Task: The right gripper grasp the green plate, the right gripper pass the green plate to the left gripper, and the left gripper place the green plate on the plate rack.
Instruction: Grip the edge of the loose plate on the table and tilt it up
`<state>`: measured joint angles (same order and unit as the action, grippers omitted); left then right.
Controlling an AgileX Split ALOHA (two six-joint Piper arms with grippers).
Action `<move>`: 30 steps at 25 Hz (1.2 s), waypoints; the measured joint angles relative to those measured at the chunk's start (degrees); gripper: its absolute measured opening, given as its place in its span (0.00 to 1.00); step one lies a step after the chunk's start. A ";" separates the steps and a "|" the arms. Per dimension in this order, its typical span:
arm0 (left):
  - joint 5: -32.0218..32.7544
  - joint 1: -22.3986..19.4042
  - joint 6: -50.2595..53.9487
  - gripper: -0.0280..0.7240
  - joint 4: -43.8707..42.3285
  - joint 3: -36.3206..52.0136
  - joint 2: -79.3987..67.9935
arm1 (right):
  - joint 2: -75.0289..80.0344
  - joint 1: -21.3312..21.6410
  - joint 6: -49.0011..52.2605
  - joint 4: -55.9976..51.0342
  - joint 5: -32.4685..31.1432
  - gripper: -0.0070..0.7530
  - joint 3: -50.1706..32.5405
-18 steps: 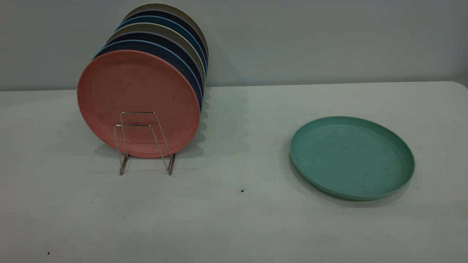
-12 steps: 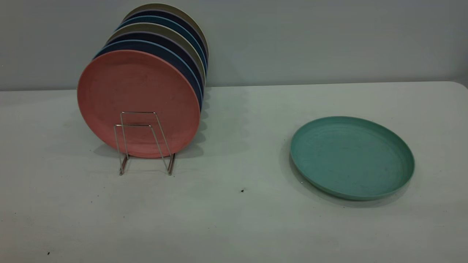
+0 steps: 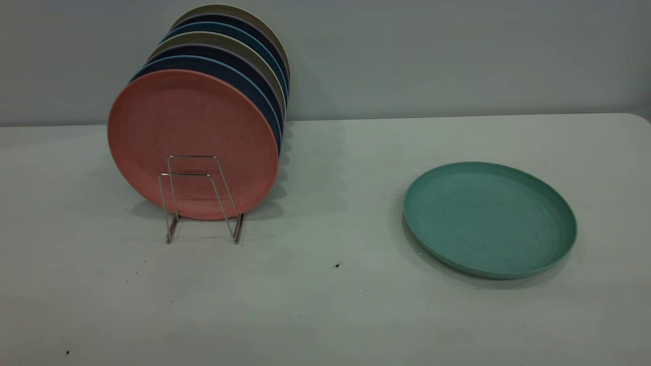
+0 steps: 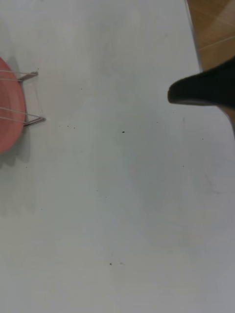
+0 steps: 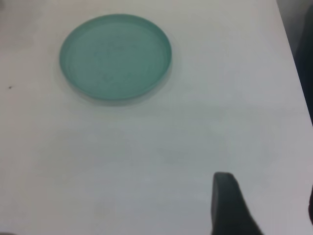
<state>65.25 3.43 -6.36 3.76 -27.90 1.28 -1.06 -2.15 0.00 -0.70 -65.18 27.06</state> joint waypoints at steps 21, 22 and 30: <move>-0.31 0.00 1.73 0.68 0.00 -0.80 -0.23 | 0.00 0.00 0.00 -0.25 0.00 0.54 0.20; -0.30 0.00 2.83 0.68 0.00 -1.76 -0.88 | 0.07 0.00 0.00 -0.78 0.00 0.54 0.66; -6.91 0.00 5.52 0.78 -1.08 -9.65 -23.02 | 17.97 0.00 -1.88 -3.98 7.60 0.71 4.96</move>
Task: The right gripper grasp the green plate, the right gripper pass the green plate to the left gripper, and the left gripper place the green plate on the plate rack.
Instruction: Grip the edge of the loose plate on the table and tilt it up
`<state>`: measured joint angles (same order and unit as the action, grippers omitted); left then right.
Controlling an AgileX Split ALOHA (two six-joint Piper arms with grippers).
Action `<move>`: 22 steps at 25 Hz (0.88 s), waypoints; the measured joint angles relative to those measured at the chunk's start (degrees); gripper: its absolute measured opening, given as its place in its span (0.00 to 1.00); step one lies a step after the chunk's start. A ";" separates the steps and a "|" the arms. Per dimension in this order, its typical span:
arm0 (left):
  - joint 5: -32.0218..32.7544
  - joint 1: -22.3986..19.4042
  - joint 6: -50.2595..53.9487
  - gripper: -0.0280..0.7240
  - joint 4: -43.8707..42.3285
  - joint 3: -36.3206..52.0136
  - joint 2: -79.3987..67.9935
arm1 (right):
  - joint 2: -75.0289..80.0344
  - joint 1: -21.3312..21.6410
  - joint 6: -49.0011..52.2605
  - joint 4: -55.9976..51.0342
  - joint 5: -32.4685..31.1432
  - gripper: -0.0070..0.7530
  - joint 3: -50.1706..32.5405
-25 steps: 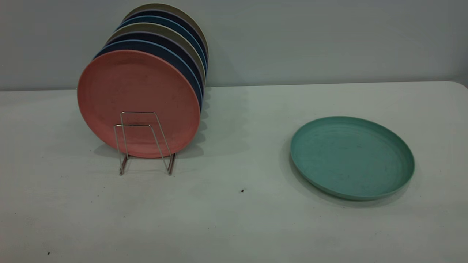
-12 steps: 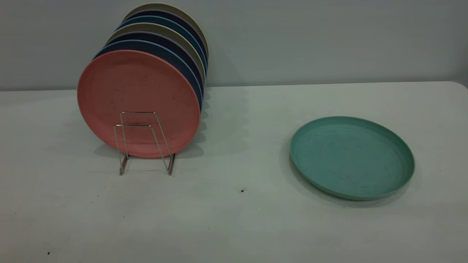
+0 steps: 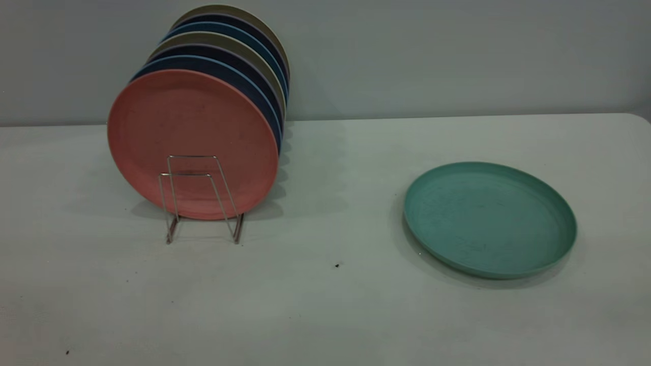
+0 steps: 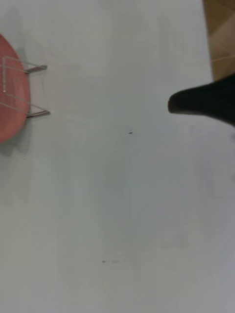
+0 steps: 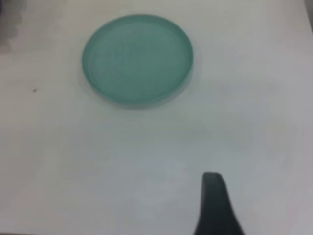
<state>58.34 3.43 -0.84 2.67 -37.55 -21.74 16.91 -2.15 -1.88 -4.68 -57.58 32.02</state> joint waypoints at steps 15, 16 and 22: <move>-20.06 0.00 -3.77 0.81 2.56 -13.98 -48.24 | 50.95 0.00 -26.75 -26.54 20.79 0.74 4.69; -20.53 0.21 -4.80 0.81 4.01 -14.98 -50.56 | 54.18 0.00 -29.39 -29.59 21.23 0.74 5.05; -22.61 4.13 -15.38 0.81 15.06 -21.19 -63.45 | 70.64 0.00 -39.07 -40.54 24.24 0.74 9.84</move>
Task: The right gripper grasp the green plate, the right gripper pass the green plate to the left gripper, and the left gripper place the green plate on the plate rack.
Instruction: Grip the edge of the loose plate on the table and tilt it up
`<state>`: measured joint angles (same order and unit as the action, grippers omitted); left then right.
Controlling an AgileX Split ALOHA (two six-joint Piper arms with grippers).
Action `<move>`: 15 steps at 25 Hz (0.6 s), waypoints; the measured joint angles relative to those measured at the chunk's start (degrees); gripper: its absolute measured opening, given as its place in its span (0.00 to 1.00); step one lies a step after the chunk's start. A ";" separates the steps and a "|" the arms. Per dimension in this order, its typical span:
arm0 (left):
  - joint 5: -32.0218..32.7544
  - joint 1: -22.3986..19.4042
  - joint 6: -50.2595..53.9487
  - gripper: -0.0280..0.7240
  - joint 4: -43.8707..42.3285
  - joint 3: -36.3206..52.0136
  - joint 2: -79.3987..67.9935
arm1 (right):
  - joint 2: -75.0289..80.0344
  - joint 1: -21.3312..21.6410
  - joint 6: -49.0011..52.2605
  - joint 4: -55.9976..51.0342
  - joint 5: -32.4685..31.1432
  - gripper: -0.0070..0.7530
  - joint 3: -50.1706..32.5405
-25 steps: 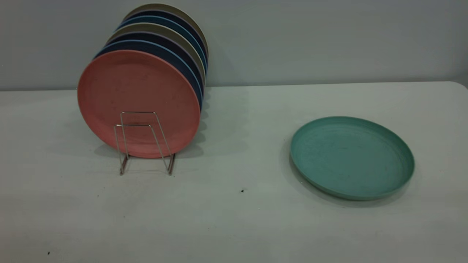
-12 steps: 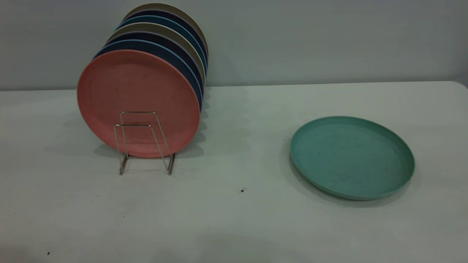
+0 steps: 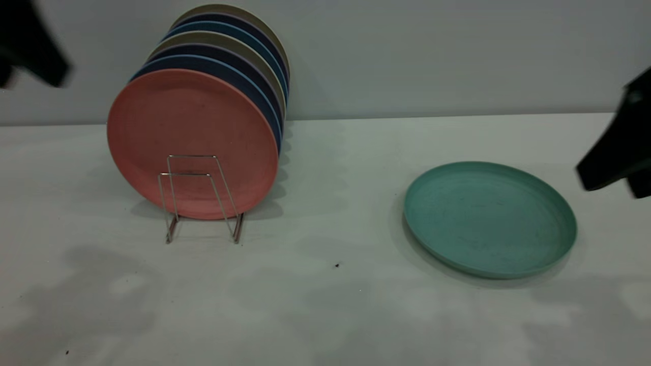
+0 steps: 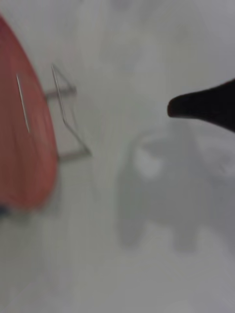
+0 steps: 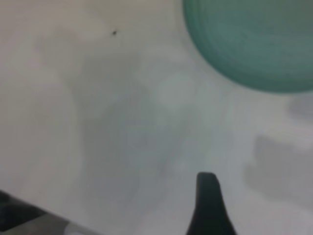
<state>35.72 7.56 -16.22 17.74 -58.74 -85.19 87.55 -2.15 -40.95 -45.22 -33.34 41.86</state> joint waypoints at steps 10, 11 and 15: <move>-1.04 10.20 -9.33 0.81 12.96 -12.58 -21.64 | 21.03 5.54 -3.14 -5.69 -2.18 0.74 12.16; -1.06 10.97 -9.44 0.81 13.06 -13.80 -23.18 | 22.59 7.18 -4.31 -6.98 -3.43 0.74 13.42; -1.26 12.97 -9.63 0.81 13.50 -17.81 -29.00 | 29.89 12.64 -8.57 -12.38 -7.04 0.74 17.79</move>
<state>34.47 20.53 -25.85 31.23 -76.55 -114.19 117.44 10.49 -49.52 -57.61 -40.38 59.65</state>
